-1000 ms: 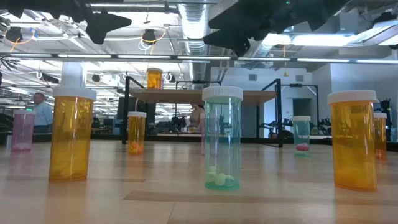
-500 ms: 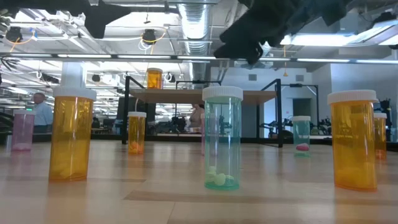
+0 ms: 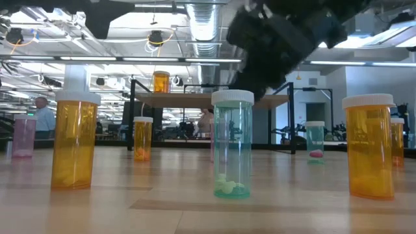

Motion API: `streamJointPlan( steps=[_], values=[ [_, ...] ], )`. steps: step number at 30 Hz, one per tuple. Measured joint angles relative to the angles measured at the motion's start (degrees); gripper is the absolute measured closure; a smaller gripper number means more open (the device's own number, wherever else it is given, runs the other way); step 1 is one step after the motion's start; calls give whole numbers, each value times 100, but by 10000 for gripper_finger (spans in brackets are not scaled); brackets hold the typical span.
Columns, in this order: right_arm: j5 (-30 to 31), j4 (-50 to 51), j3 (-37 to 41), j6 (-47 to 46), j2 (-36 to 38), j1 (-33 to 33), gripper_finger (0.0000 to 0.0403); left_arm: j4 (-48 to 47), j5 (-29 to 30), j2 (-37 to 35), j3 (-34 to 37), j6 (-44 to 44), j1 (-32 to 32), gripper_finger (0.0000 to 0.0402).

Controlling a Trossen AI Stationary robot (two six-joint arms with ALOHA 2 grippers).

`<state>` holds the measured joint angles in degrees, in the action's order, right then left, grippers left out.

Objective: Pick and place medicine bottles onto shelf by color
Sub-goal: Put the small transparent pill bottle on the shelf

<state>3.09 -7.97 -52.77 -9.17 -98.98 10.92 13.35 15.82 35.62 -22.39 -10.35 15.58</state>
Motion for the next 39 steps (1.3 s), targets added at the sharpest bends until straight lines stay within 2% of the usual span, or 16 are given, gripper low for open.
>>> streamJointPlan(
  steps=[11, 19, 28, 36, 39],
  values=[
    [9, 247, -377, 2, -613, -170, 154, -74, 12, 14, 0, -7, 12, 129],
    [7, 673, -462, -119, -485, -175, 154, -58, 8, 11, 0, -40, 12, 129],
    [-10, 1398, -538, -1753, 92, -177, 154, -12, 34, 13, 0, -87, 10, 129],
    [63, 3166, -1523, -2176, -302, -24, 154, -12, 51, 13, 0, -135, 10, 129],
    [160, 3482, -1696, -2700, -355, -33, 154, -12, 51, 11, 0, -139, 23, 129]
  ],
)
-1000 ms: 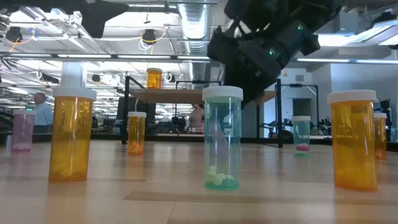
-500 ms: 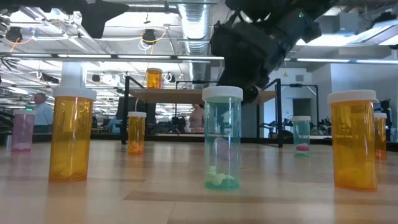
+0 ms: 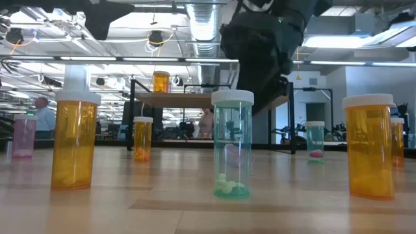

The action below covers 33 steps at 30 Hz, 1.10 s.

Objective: Pick and place medicine bottles onto shelf by color
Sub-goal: Put the small transparent pill bottle on the shelf

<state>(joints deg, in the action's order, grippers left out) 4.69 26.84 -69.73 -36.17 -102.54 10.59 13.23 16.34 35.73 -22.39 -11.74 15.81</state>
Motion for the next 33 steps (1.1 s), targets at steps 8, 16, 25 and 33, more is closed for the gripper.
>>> streamJointPlan(
  steps=[8, 16, 25, 33],
  values=[
    [-20, -110, -3, -593, -1, -121, 154, 24, 6, 0, 0, -3, 107, 129],
    [-322, -319, -22, -881, -340, -219, 154, 29, 22, 2, 0, -38, 114, 129],
    [-651, -427, -11, -994, -761, -330, 154, -3, 44, 2, 0, -53, 114, 129],
    [-645, -622, -7, -1009, -756, -330, 154, 4, 50, 2, 0, -51, 114, 129]
  ],
)
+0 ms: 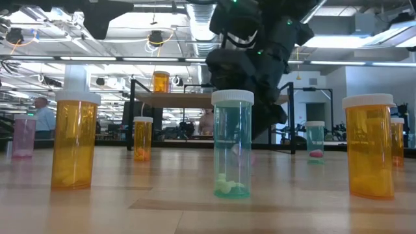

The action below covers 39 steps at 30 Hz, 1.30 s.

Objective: Pick and place medicine bottles onto shelf by color
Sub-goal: Put the small transparent pill bottle on the shelf

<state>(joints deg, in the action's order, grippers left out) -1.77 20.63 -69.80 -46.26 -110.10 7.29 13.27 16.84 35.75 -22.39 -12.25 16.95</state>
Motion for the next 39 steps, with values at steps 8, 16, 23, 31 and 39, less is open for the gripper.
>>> streamJointPlan(
  steps=[8, 16, 23, 31, 39],
  values=[
    [-34, 412, -84, -42, -221, -6, 154, -10, 2, 0, 0, -11, 2, 129],
    [-61, 1147, -721, 173, -235, -33, 154, -10, 9, 0, 0, -44, 2, 129],
    [-64, 2042, -983, 113, -235, 17, 154, -23, 8, -2, 0, -44, 0, 129],
    [-139, 2218, -970, -40, -233, 114, 154, -23, 7, 0, 0, -44, 2, 129],
    [-388, 1915, -765, -194, -278, 133, 154, -23, 7, 0, 0, -44, 2, 129]
  ],
)
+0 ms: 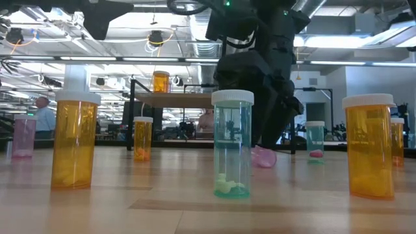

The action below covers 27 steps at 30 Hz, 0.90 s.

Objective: Pick and place medicine bottles onto shelf by color
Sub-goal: Put the small transparent pill bottle on the shelf

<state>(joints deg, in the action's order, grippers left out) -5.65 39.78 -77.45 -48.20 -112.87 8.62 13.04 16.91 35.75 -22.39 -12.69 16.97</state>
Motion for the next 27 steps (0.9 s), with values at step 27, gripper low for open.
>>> streamJointPlan(
  steps=[27],
  values=[
    [-91, 2, -390, 674, -581, -116, 190, -4, 0, 0, -2, -4, 0, 129]
  ],
)
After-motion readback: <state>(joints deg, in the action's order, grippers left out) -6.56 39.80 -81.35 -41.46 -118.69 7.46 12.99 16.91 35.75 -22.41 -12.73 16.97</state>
